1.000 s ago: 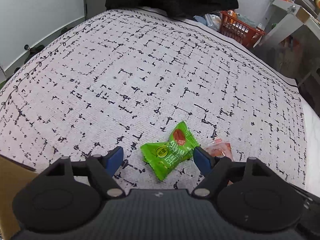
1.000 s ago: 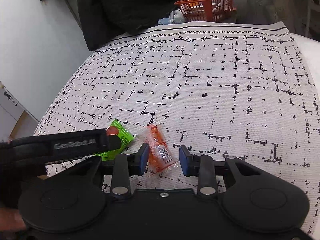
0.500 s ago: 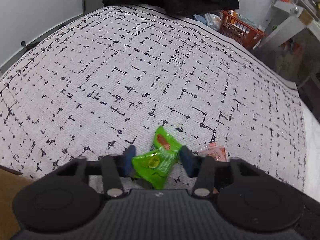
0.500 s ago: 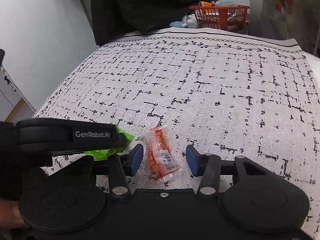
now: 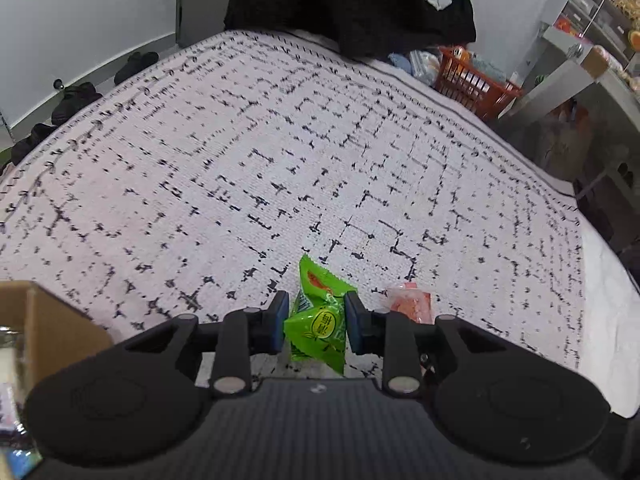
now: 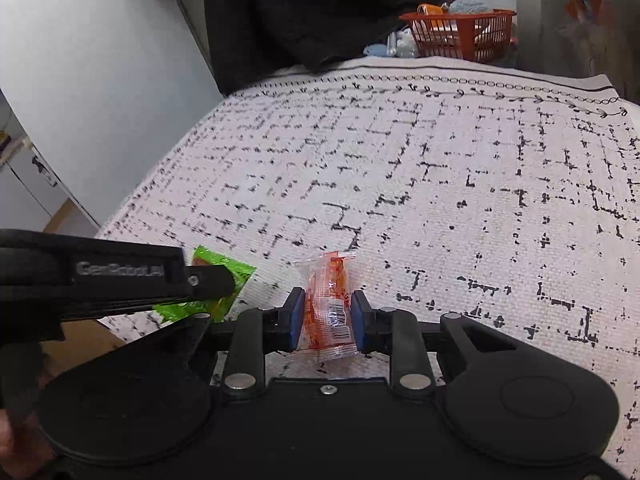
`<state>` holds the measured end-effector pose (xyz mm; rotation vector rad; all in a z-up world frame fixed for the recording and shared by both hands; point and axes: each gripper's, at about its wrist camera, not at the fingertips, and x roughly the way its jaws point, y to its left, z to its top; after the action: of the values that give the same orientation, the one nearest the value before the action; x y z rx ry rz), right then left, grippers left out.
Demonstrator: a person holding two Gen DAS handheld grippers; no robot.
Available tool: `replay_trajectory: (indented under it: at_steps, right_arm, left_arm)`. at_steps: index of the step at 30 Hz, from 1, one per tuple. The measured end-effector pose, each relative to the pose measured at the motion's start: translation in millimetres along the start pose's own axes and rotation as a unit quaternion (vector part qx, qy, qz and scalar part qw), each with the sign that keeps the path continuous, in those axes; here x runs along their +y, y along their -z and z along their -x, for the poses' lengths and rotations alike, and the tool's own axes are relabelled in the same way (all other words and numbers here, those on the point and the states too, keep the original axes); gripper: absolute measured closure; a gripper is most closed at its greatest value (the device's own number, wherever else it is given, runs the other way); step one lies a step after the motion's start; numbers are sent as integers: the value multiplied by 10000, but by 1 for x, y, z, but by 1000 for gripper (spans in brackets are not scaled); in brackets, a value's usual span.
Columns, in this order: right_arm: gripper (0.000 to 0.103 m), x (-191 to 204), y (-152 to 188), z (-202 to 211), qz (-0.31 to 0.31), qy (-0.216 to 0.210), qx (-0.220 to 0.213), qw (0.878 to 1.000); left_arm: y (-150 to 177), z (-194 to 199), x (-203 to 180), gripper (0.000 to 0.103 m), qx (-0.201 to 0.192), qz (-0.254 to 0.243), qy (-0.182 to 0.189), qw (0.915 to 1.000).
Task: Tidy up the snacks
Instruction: 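Carry the green packet into the box and open the left gripper while the right carries the orange snack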
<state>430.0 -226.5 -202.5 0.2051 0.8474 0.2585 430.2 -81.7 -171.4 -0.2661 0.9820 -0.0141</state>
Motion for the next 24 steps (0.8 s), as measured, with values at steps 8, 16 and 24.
replay_trajectory:
  at_steps: [8, 16, 24]
  right_arm:
    - [78, 20, 1, 31, 214, -264, -220, 9992]
    - [78, 36, 1, 61, 134, -733, -337, 9967]
    - [78, 67, 10, 85, 259, -1189, -272, 9922]
  left_arm:
    - [0, 53, 11, 74, -286, 55, -61, 9996]
    - [5, 112, 44, 74, -618, 228, -380, 9971]
    - [21, 165, 82, 74, -806, 407, -694, 9935]
